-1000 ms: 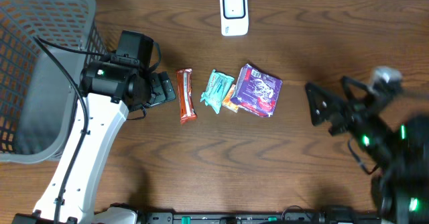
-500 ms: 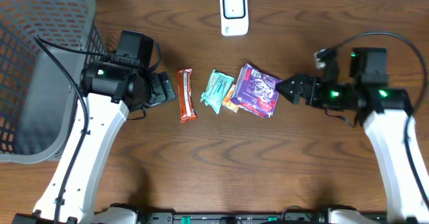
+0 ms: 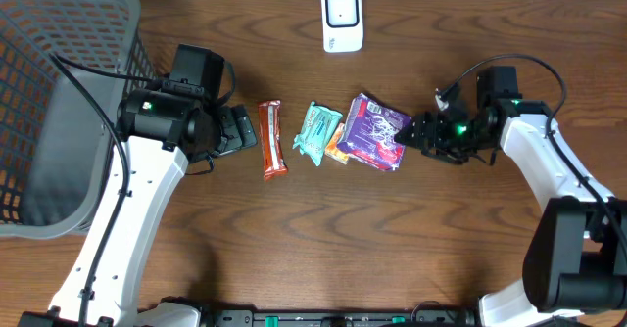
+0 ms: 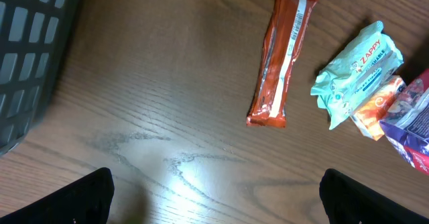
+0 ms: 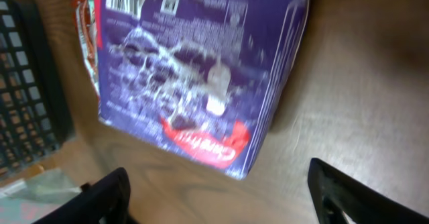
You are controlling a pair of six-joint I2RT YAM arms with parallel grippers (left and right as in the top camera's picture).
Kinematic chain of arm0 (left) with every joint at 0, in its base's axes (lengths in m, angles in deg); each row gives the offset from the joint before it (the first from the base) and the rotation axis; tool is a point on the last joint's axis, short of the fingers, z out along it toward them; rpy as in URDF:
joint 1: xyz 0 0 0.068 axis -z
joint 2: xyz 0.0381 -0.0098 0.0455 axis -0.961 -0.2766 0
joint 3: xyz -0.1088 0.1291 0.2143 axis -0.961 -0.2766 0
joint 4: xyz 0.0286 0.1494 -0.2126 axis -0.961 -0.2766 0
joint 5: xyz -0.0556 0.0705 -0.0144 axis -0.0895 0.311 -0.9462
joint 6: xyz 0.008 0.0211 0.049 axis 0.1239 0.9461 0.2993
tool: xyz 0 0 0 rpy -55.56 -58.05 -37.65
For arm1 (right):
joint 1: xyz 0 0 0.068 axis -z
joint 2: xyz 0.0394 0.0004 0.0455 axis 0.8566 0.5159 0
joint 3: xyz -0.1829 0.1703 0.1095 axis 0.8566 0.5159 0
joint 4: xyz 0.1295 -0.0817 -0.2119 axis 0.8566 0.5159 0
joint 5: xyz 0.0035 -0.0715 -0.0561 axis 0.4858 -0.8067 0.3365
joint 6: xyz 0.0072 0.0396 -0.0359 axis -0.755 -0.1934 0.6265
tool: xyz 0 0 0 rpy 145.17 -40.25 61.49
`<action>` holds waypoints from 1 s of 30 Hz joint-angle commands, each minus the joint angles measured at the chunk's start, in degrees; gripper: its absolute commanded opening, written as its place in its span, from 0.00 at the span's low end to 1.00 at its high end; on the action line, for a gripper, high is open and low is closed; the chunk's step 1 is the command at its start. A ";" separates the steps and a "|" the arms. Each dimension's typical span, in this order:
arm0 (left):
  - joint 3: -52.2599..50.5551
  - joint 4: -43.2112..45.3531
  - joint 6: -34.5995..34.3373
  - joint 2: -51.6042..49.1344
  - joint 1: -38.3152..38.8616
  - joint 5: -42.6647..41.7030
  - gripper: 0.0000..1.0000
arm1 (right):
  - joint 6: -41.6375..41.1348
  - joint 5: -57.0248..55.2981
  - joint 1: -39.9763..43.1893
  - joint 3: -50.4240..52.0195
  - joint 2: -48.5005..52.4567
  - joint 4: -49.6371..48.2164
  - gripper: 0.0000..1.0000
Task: Scan the item barcode
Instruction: 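Reach right gripper to the purple snack bag and grasp it, then lift purple bag with right gripper and pull it rightward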
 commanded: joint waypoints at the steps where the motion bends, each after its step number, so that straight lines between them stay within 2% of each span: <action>1: 0.39 -0.26 -0.72 0.31 -0.17 0.50 0.98 | 0.37 -0.92 0.04 -0.79 2.62 -2.38 0.75; 6: 0.39 -0.26 -0.72 0.31 -0.17 0.52 0.98 | -0.79 -0.72 -0.13 -0.79 6.73 -5.38 0.75; 9: 0.39 -0.26 -0.72 0.31 -0.17 0.52 0.98 | 0.13 -0.72 -0.11 -0.79 8.59 -6.10 0.61; 13: 0.39 -0.26 -0.72 0.31 -0.17 0.52 0.98 | 1.95 0.68 -0.11 -0.92 8.72 -6.78 0.66; 19: 0.39 -0.26 -0.72 0.31 -0.17 0.52 0.98 | 1.66 8.35 -0.13 -1.16 7.23 -8.24 0.61; 22: 0.39 -0.26 -0.72 0.31 -0.17 0.52 0.98 | -0.66 8.24 -0.39 -1.14 6.97 -8.20 0.57; 27: 0.39 -0.26 -0.72 0.31 -0.17 0.52 0.98 | -0.83 0.22 -1.55 -0.74 7.13 -8.37 0.57; 30: 0.39 -0.26 -0.72 0.31 -0.17 0.52 0.98 | -0.83 0.13 -2.73 0.24 7.21 -9.29 0.54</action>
